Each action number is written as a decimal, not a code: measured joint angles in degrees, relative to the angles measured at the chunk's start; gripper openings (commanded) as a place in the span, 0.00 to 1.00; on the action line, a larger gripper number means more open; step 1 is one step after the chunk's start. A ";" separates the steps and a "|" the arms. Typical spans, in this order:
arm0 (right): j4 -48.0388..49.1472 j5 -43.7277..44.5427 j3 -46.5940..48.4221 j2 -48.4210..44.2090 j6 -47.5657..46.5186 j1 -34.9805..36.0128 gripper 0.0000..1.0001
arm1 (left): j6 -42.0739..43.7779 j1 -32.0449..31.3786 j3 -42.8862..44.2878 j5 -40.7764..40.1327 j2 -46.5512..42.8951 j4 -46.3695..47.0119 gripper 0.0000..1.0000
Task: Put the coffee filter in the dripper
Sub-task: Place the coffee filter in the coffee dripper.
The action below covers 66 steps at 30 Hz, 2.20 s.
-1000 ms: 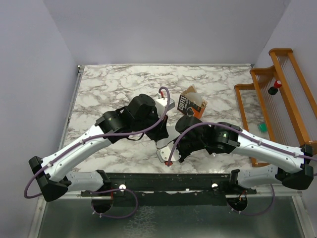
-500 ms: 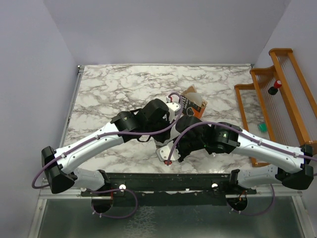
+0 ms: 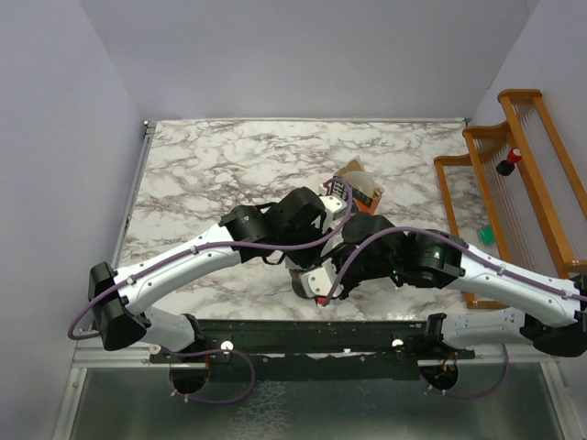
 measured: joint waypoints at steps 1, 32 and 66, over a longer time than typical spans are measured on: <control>0.37 0.00 -0.55 -0.98 0.02 0.00 0.38 | 0.04 0.00 0.11 0.00 0.26 -0.17 0.34; 9.14 1.84 -8.59 -14.51 1.95 0.02 0.42 | 1.05 -0.85 -0.96 -2.38 4.57 -1.46 0.40; 9.49 2.01 -9.11 -14.51 3.08 0.02 0.41 | 1.33 -1.09 -4.81 -1.38 4.87 1.57 0.00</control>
